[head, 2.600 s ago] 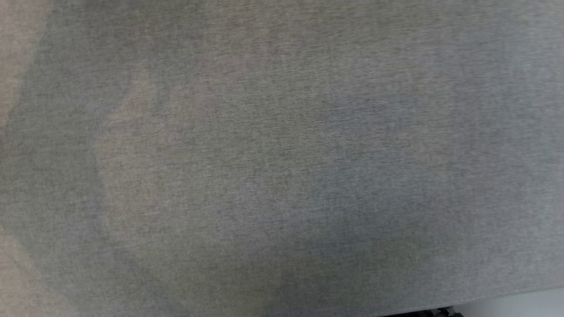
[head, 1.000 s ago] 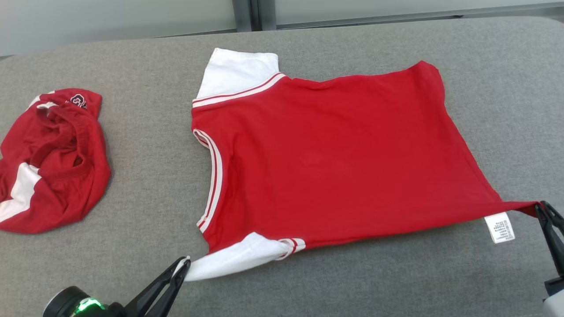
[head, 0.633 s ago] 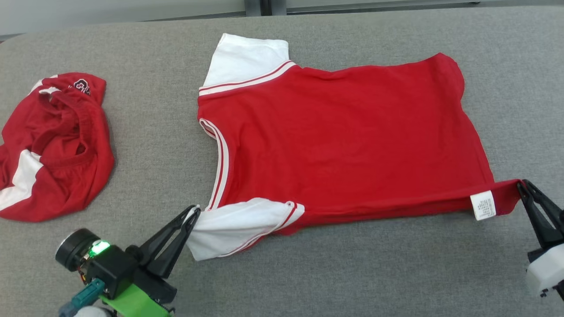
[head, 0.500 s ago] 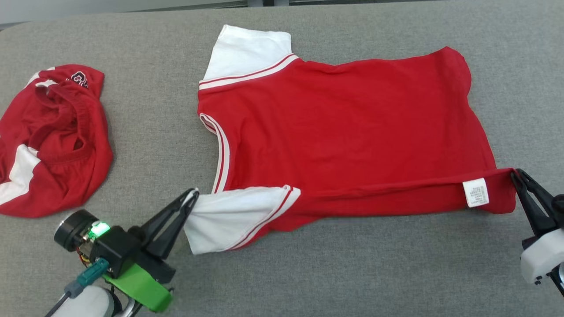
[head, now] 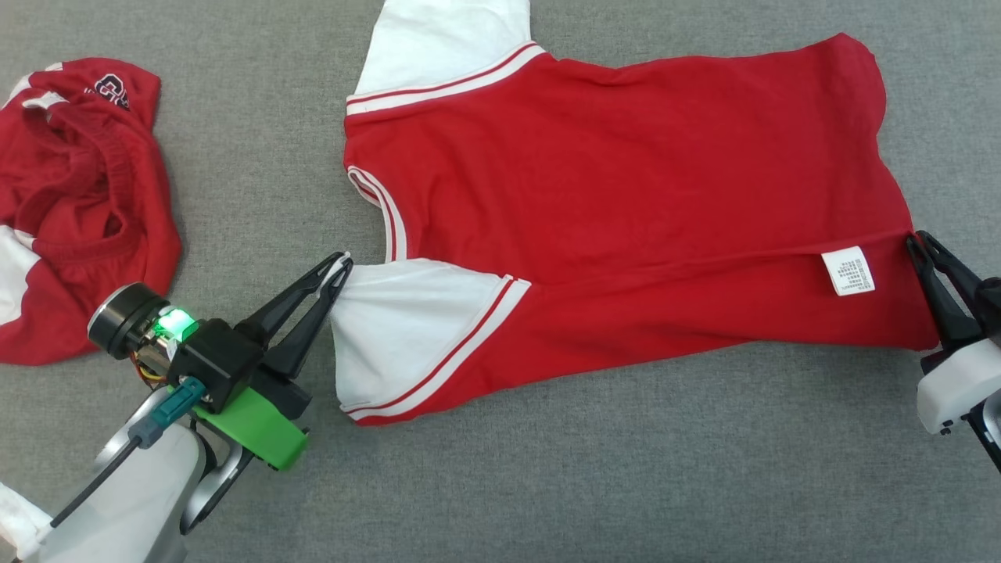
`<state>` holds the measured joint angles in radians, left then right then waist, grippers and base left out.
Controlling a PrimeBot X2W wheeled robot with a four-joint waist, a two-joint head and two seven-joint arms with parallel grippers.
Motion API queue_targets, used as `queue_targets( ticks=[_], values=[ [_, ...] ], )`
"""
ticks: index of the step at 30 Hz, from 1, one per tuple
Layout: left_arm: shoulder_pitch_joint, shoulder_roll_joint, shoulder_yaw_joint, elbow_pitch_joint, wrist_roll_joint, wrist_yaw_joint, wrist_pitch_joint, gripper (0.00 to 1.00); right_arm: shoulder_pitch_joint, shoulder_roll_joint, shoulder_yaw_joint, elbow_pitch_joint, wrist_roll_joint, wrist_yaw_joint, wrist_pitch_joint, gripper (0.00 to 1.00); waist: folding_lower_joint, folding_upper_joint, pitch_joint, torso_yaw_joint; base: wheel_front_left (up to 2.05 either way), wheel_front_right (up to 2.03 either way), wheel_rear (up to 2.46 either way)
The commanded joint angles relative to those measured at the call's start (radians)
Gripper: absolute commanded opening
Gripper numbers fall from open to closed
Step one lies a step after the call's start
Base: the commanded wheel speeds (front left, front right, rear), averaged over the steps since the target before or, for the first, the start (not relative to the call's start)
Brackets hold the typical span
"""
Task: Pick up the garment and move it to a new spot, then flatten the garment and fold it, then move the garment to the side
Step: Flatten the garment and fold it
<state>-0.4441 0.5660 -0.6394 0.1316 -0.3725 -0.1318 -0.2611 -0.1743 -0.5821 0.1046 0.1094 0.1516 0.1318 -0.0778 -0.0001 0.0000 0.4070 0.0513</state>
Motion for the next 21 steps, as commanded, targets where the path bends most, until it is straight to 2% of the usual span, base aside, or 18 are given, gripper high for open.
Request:
queue_targets(
  ticks=[1, 4, 9, 11, 16, 21],
  values=[
    [-0.023, -0.008, 0.005, 0.009, 0.004, 0.002, -0.004, 1.00, -0.024, 0.008, 0.002, 0.005, -0.010, -0.002, -0.018, 1.00, 0.0001, 0.0000, 0.015, 0.003, 0.00, 0.00, 0.00],
    [-0.032, -0.023, 0.026, 0.012, 0.018, 0.010, -0.005, 1.00, -0.040, 0.022, 0.000, 0.012, -0.015, -0.002, -0.056, 1.00, 0.0001, 0.0000, 0.019, 0.002, 0.00, 0.00, 0.00],
    [0.064, -0.062, 0.131, -0.052, 0.030, 0.096, -0.004, 1.00, -0.013, 0.064, -0.049, 0.005, -0.011, -0.002, -0.121, 1.00, 0.0001, 0.0000, -0.003, -0.007, 0.00, 0.00, 0.00],
    [0.129, -0.088, 0.166, -0.082, -0.004, 0.108, -0.004, 1.00, 0.007, 0.082, -0.072, 0.001, -0.010, -0.002, -0.139, 1.00, 0.0001, 0.0000, -0.016, -0.011, 0.00, 0.00, 0.00],
    [0.336, -0.174, 0.227, -0.111, -0.147, 0.077, -0.004, 1.00, 0.087, 0.140, -0.136, -0.005, -0.027, -0.002, -0.168, 1.00, 0.0001, 0.0000, -0.052, -0.017, 0.00, 0.00, 0.00],
    [0.431, -0.211, 0.225, -0.076, -0.179, 0.054, -0.004, 1.00, 0.130, 0.174, -0.159, 0.009, -0.024, -0.002, -0.180, 1.00, 0.0001, 0.0000, -0.074, -0.015, 0.00, 0.00, 0.00]
  ],
)
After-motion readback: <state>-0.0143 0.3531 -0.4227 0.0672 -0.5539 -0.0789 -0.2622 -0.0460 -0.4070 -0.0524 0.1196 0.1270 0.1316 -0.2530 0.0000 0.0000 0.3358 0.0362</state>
